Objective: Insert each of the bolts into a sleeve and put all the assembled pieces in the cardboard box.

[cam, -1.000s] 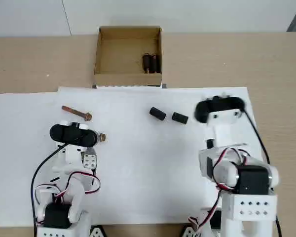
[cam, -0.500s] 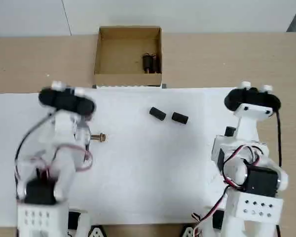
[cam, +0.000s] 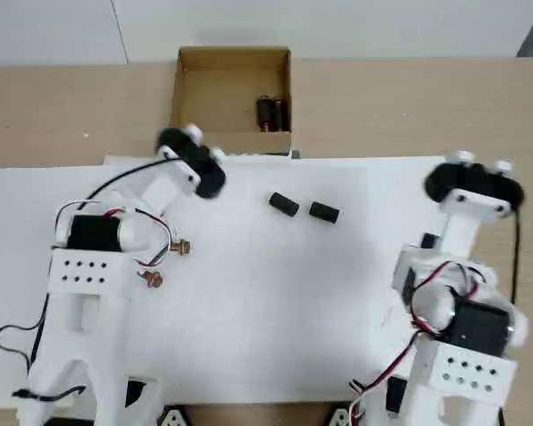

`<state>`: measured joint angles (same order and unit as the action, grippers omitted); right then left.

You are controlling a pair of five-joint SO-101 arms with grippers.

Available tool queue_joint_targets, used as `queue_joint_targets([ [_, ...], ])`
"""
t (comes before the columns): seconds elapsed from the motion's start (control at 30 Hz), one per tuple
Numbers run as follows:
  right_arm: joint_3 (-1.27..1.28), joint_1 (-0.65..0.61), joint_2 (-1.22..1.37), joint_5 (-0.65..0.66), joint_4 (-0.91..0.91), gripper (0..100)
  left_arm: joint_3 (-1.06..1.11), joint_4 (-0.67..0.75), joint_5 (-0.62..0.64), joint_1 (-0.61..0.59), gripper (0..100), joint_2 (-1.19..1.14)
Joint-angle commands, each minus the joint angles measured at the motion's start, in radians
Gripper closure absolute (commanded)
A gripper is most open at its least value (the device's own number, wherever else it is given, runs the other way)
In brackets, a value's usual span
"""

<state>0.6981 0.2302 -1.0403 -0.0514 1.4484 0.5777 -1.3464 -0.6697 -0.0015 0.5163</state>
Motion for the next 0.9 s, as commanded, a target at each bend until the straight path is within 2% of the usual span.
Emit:
queue_joint_targets([
  [0.0, -0.005, 0.061, -0.012, 0.000, -0.033, 99.5, -0.047, -0.023, -0.143, -0.005, 99, -0.028],
  [0.23, -0.005, 0.073, -0.012, 0.002, -0.051, 99.5, -0.047, -0.044, -0.394, -0.020, 99, -0.095],
  [0.33, -0.005, 0.073, -0.010, 0.002, -0.071, 99.5, -0.047, -0.043, -0.460, -0.021, 99, -0.141],
  [0.57, -0.005, 0.073, -0.004, 0.002, -0.081, 99.5, -0.053, -0.037, -0.569, -0.023, 97, -0.239],
  [0.7, -0.005, 0.073, -0.004, 0.002, -0.079, 99.5, -0.048, 0.012, -0.577, -0.025, 91, -0.258],
  [0.87, -0.005, 0.073, -0.004, 0.002, -0.081, 99.5, -0.047, 0.091, -0.577, -0.020, 90, -0.259],
])
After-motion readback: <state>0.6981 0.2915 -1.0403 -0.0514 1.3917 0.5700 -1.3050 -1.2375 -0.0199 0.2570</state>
